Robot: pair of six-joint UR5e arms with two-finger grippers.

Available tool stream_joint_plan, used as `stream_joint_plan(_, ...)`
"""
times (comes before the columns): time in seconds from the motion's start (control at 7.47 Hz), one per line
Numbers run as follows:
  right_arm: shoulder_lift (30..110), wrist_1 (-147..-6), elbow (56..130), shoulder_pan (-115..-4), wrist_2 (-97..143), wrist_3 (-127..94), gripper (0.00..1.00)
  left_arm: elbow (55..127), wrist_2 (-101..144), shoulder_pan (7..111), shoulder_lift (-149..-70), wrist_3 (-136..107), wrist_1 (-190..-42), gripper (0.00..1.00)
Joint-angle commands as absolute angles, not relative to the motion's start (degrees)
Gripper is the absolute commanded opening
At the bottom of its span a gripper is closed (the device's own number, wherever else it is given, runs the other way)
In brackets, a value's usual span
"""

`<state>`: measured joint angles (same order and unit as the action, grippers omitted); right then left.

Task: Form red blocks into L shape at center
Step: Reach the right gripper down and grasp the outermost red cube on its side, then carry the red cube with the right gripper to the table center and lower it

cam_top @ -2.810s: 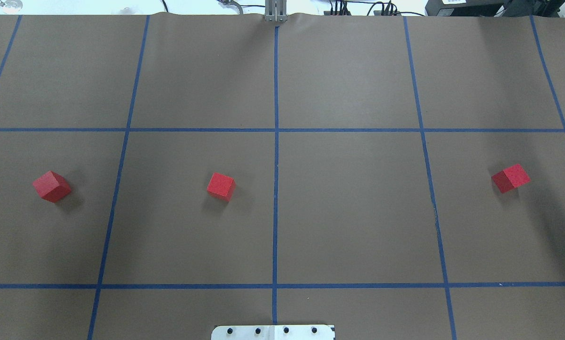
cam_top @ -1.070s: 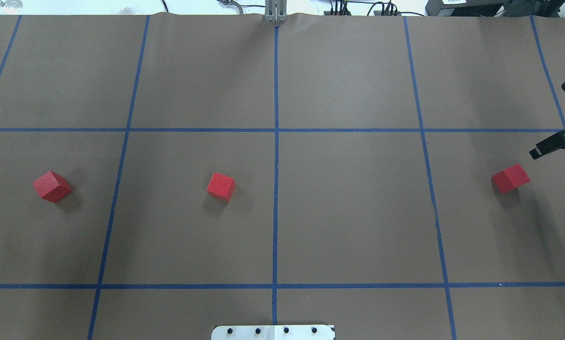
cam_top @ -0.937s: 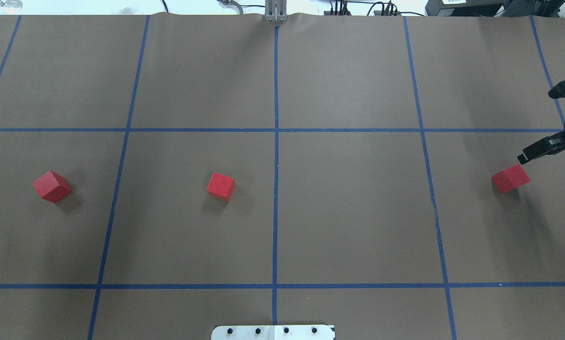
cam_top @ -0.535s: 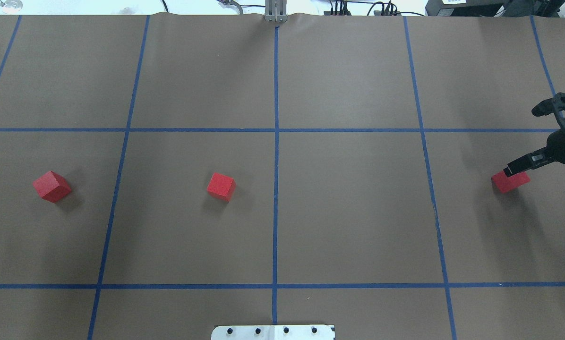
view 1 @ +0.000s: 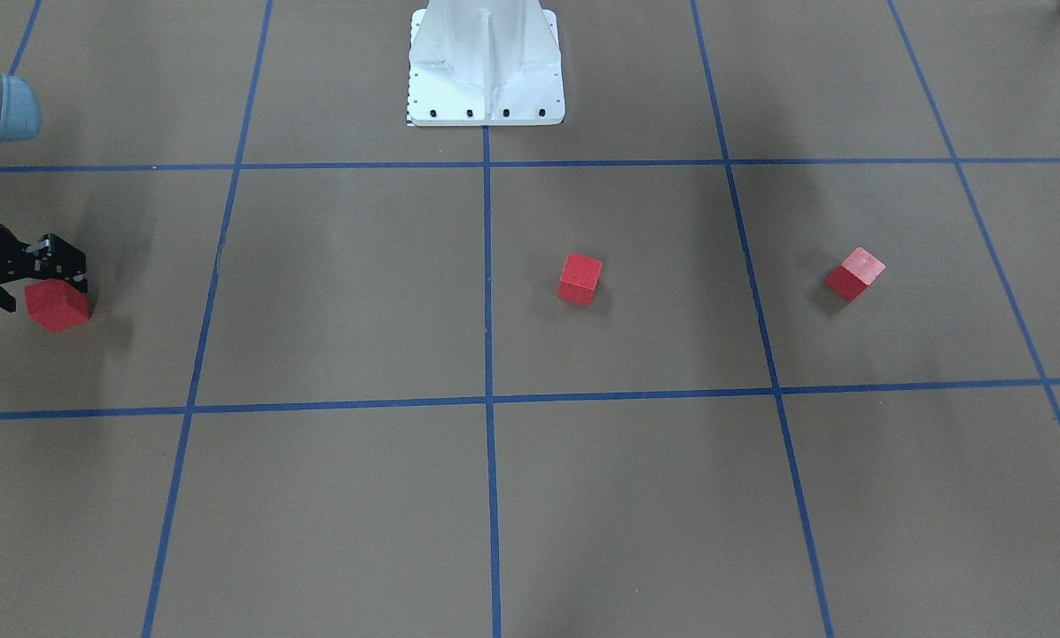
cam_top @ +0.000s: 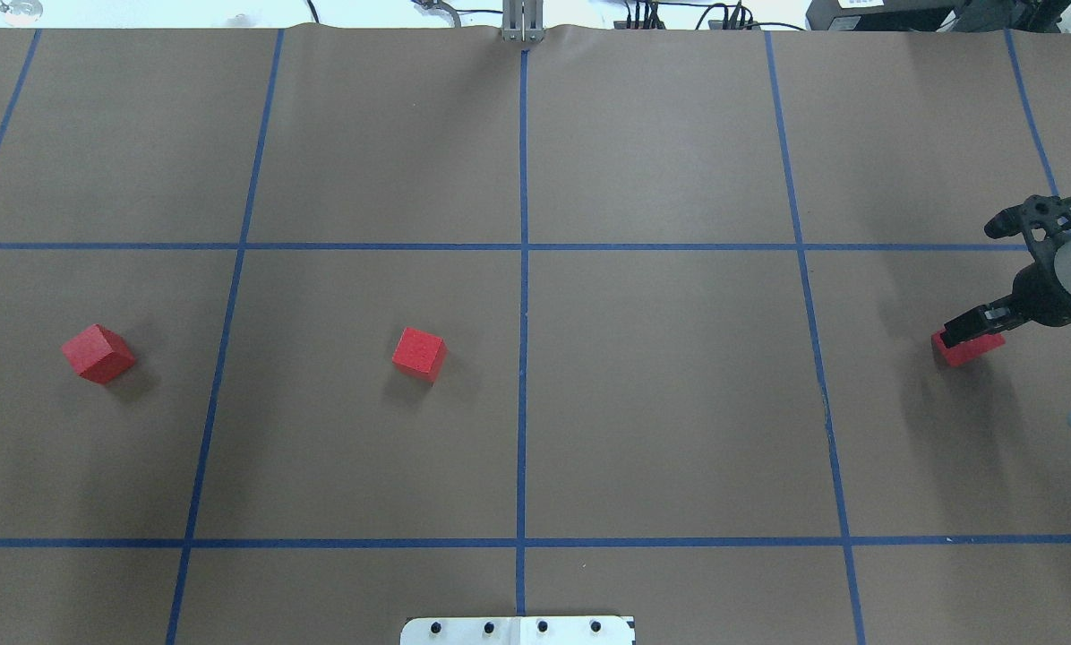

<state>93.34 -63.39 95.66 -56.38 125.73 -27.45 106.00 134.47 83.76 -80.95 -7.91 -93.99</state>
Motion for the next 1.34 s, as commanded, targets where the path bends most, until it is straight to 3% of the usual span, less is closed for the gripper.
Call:
stream_joint_plan(0.0, 93.16, -63.19, 94.57, -55.64, 124.8, -27.16, 0.93, 106.0, 134.47, 83.76, -80.95, -7.91, -94.04, 1.0)
stream_joint_plan(0.13, 93.16, -63.19, 94.48, -55.63, 124.72, -27.25, 0.68, 106.0, 134.47, 83.76, -80.95, -7.91, -94.04, 1.0)
stream_joint_plan(0.27, 93.16, -63.19, 94.31, -55.63, 124.72, -27.16, 0.11, 106.08, 134.47, 83.76, -80.95, -7.91, -94.04, 1.0)
stream_joint_plan(0.4, 93.16, -63.19, 94.22, -55.63, 124.8, -27.16, 0.0, 106.0, 134.47, 83.76, -80.95, -7.91, -94.04, 1.0)
stream_joint_plan(0.67, 89.5, -63.98, 96.23, -55.63, 125.15, -33.87, 0.0, 106.08, 134.47, 83.76, -80.95, -7.91, -94.04, 1.0)
stream_joint_plan(1.2, 70.9, -67.12, 96.33, -44.42, 124.46, -64.61, 0.0, 106.0, 134.47, 83.76, -81.04, -7.74, -94.04, 1.0)
